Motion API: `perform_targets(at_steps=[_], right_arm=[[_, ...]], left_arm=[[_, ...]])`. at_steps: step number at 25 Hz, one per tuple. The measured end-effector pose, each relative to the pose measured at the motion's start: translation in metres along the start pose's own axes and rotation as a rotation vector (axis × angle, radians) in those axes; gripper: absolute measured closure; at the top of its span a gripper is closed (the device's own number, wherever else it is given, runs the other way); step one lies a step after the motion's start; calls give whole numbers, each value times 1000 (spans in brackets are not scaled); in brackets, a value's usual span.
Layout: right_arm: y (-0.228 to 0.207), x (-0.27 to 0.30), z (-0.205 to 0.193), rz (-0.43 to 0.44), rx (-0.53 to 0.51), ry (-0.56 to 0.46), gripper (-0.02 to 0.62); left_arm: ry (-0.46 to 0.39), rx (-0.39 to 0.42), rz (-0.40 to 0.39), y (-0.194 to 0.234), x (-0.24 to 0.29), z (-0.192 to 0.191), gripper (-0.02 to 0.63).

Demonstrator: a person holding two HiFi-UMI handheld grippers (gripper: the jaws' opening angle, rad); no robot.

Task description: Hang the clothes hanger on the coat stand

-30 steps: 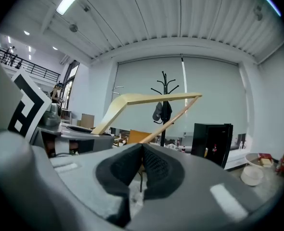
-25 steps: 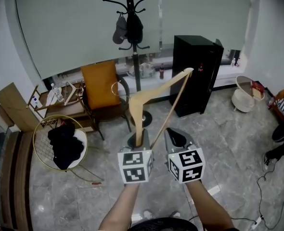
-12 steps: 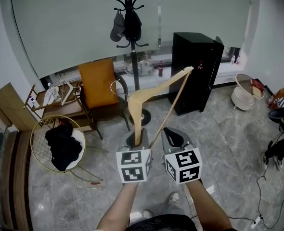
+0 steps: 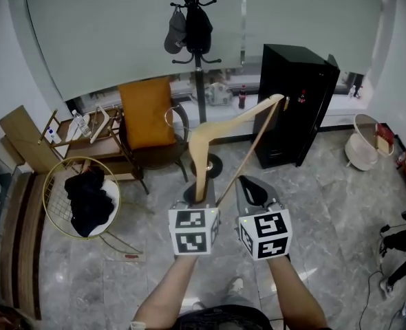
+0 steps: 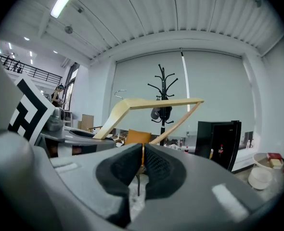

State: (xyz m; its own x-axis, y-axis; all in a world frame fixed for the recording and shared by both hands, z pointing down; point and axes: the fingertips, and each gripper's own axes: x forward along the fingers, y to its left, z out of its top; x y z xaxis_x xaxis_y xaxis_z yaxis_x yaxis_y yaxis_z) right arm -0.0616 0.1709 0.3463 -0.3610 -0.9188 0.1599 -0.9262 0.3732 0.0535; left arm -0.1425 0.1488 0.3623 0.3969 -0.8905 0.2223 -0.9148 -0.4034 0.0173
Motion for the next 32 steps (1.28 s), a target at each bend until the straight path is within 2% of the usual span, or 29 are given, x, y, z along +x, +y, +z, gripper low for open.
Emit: perform_targets(at_steps=[14,24,32], right_arm=[[-97,38,-3,66,11,-15,592],[-121,51,-5,82,5,-17,592],[-126,85,-3,86,-19,-5,592]], left_arm=[[33,20,65,-44,84,15,565],[38,25,68,-55,113,18,565],[32,5,61,-36,144,21,565]])
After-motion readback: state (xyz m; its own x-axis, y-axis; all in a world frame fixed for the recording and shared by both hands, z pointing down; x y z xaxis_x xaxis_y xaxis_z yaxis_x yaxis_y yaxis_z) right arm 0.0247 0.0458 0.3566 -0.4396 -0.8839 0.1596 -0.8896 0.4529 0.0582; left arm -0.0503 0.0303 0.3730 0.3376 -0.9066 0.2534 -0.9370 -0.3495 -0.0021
